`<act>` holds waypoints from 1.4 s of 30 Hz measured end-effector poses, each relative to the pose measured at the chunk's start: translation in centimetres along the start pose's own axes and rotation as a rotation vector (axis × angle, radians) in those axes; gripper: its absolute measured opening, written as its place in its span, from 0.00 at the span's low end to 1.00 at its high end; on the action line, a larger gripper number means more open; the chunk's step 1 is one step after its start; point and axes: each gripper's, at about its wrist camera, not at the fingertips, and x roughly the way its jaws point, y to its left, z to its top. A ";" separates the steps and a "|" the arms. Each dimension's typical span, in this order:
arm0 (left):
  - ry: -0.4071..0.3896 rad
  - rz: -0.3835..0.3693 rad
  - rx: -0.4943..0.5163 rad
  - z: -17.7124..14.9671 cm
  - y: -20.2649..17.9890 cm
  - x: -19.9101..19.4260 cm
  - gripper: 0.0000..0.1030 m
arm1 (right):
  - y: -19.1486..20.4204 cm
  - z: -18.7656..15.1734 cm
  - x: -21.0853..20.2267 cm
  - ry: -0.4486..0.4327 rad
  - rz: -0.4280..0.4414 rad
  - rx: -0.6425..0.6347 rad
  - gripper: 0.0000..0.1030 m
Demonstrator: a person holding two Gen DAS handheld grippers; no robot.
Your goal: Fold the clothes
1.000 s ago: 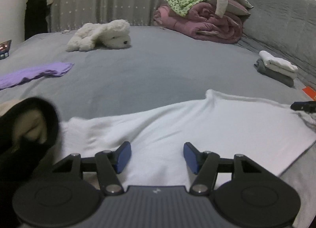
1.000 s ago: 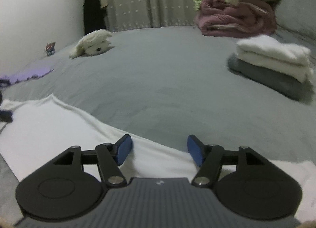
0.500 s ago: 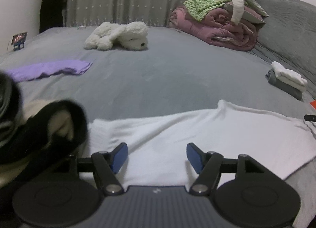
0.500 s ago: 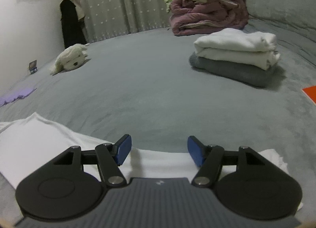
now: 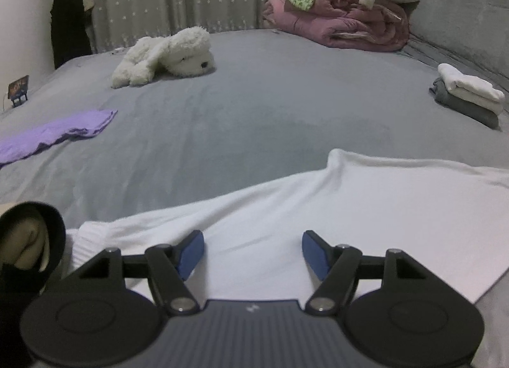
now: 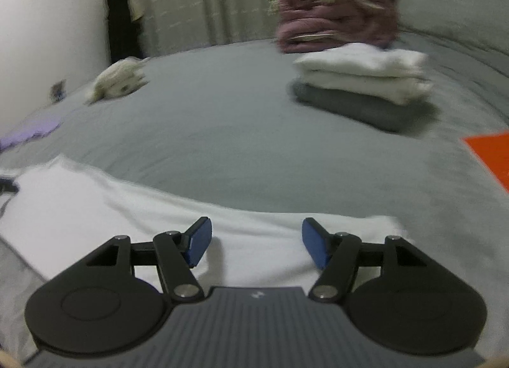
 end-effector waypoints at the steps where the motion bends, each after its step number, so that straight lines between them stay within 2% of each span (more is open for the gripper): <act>1: -0.004 -0.001 -0.005 0.2 -0.2 0.0 0.68 | -0.8 0.0 -0.6 -0.014 -0.020 0.023 0.65; 7: -0.058 -0.025 -0.004 1.6 -3.1 0.0 0.68 | -4.4 -0.1 -2.2 -0.050 -0.179 0.114 0.65; 9: -0.085 -0.028 0.006 2.1 -4.3 0.1 0.67 | -5.0 0.0 -1.9 -0.048 -0.188 0.143 0.61; 11: -0.103 -0.026 0.021 2.5 -5.6 0.4 0.67 | -5.4 0.1 -1.3 -0.034 -0.182 0.163 0.50; 12: -0.110 -0.025 0.028 2.7 -6.2 0.7 0.67 | -5.5 0.1 -0.8 -0.022 -0.172 0.169 0.41; 14: -0.109 -0.026 0.038 2.9 -7.2 1.3 0.66 | -4.9 0.1 -0.1 -0.004 -0.163 0.143 0.36; 17: -0.097 -0.028 0.049 3.1 -8.4 2.4 0.66 | -3.0 0.1 0.6 0.012 -0.165 0.052 0.06; 20: -0.072 -0.003 0.054 3.2 -9.1 3.4 0.62 | -1.3 0.1 -0.5 -0.075 -0.289 -0.034 0.05; 23: -0.048 0.031 0.034 2.6 -9.3 4.7 0.63 | -1.2 -0.6 0.4 -0.039 -0.354 -0.101 0.05; 25: -0.063 0.043 0.035 2.5 -9.5 4.8 0.63 | -2.1 -1.2 1.4 -0.013 -0.357 -0.080 0.05; 29: -0.069 0.045 0.033 2.4 -9.4 4.5 0.63 | -2.2 -1.0 1.0 -0.030 -0.366 -0.072 0.05; 34: -0.073 0.051 0.030 2.3 -9.5 4.3 0.63 | -0.8 -0.7 -0.5 -0.132 -0.428 -0.086 0.04; 37: -0.073 0.054 0.029 2.3 -9.6 4.3 0.63 | 0.4 -0.7 -1.2 -0.188 -0.480 -0.151 0.04; 39: -0.070 0.053 0.029 2.3 -9.5 4.4 0.64 | 0.1 -0.7 -0.8 -0.172 -0.493 -0.165 0.04; 42: -0.067 0.052 0.030 2.4 -9.5 4.4 0.64 | -1.5 -1.2 1.3 -0.063 -0.492 -0.131 0.03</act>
